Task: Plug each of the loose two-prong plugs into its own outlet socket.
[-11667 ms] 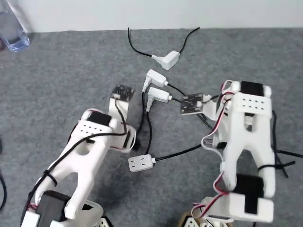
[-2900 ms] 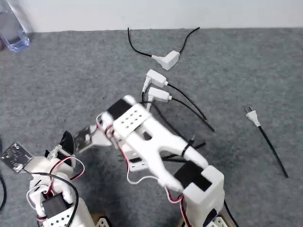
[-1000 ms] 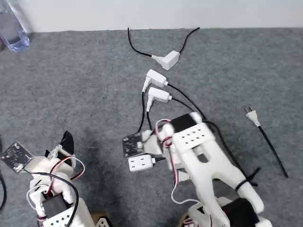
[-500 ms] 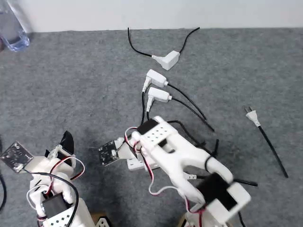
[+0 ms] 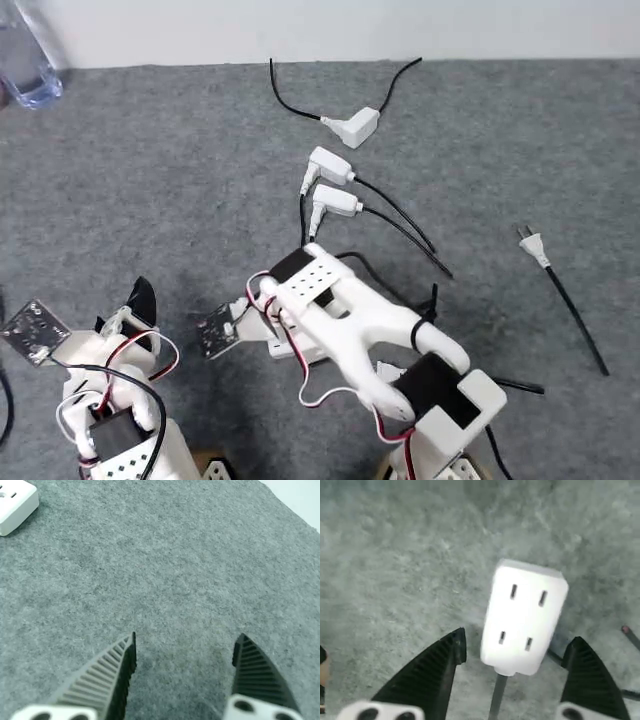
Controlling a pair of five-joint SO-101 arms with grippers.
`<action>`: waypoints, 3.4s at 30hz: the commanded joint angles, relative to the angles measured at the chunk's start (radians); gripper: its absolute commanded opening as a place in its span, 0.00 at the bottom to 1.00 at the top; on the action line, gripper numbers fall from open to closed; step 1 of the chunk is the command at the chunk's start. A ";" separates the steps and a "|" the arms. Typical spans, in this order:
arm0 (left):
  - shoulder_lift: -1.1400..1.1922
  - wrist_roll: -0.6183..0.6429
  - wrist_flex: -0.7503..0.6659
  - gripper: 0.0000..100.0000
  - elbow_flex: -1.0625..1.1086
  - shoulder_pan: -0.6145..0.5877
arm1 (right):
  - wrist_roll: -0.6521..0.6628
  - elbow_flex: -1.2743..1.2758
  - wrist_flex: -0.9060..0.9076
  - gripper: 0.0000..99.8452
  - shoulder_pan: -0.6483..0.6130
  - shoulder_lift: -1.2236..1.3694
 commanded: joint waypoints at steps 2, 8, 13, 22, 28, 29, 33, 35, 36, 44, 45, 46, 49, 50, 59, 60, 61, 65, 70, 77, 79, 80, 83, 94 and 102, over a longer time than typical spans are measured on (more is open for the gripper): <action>-0.006 -0.008 0.005 0.30 -0.007 0.005 | -0.071 -0.057 0.013 0.30 -0.039 -0.018; -0.006 -0.008 0.005 0.30 -0.007 0.005 | -0.087 -0.049 -0.038 0.24 -0.044 -0.007; -0.006 -0.008 0.005 0.30 -0.007 0.005 | -0.089 -0.055 -0.041 0.03 -0.001 -0.008; -0.006 -0.008 0.005 0.30 -0.007 0.005 | -0.055 -0.051 0.007 0.01 0.176 -0.082; -0.006 -0.008 0.005 0.30 -0.007 0.005 | 0.052 -0.046 0.068 0.01 0.315 -0.199; -0.006 -0.008 0.005 0.30 -0.007 0.005 | 0.068 -0.040 0.065 0.01 0.337 -0.200; -0.006 -0.008 0.005 0.30 -0.007 0.005 | 0.092 0.035 -0.033 0.01 0.371 -0.188; -0.006 -0.008 0.005 0.30 -0.007 0.005 | 0.092 0.072 -0.093 0.01 0.367 -0.166; -0.006 -0.008 0.005 0.30 -0.007 0.005 | 0.092 0.083 -0.114 0.01 0.366 -0.154; -0.006 -0.008 0.005 0.30 -0.007 0.005 | 0.091 0.083 -0.143 0.01 0.369 -0.113; -0.006 -0.008 0.005 0.30 -0.007 0.005 | 0.087 0.083 -0.143 0.02 0.369 -0.114; -0.006 -0.008 0.005 0.30 -0.007 0.005 | 0.075 0.083 -0.145 0.04 0.369 -0.116; -0.006 -0.008 0.005 0.30 -0.007 0.005 | 0.051 0.081 -0.147 0.16 0.369 -0.116; -0.006 -0.008 0.005 0.30 -0.007 0.005 | 0.051 0.081 -0.147 0.20 0.367 -0.116; -0.005 -0.008 0.005 0.30 -0.007 0.005 | 0.054 0.086 -0.131 0.31 0.367 -0.176; -0.005 -0.008 0.005 0.30 -0.007 0.005 | 0.054 0.086 -0.116 0.31 0.371 -0.197; -0.005 -0.008 0.005 0.30 -0.007 0.005 | 0.054 0.086 -0.101 0.31 0.372 -0.220; -0.005 -0.008 0.005 0.30 -0.007 0.005 | 0.054 0.086 -0.021 0.31 0.374 -0.311; -0.005 -0.008 0.005 0.30 -0.007 0.005 | 0.052 0.087 0.073 0.31 0.409 -0.386; -0.003 -0.008 0.005 0.30 -0.007 0.005 | 0.058 0.087 -0.005 0.31 0.691 -0.395; -0.003 -0.008 0.005 0.30 -0.007 0.005 | 0.114 0.117 -0.024 0.31 0.762 -0.390; -0.003 -0.008 0.005 0.30 -0.007 0.005 | 0.150 0.137 -0.027 0.31 0.788 -0.392; -0.003 -0.008 0.005 0.30 -0.007 0.005 | 0.218 0.180 -0.027 0.31 0.846 -0.386; -0.003 -0.008 0.005 0.30 -0.007 0.005 | 0.238 0.284 -0.186 0.31 0.903 -0.414; -0.003 -0.008 0.005 0.30 -0.007 0.005 | 0.330 0.308 -0.147 0.31 1.035 -0.481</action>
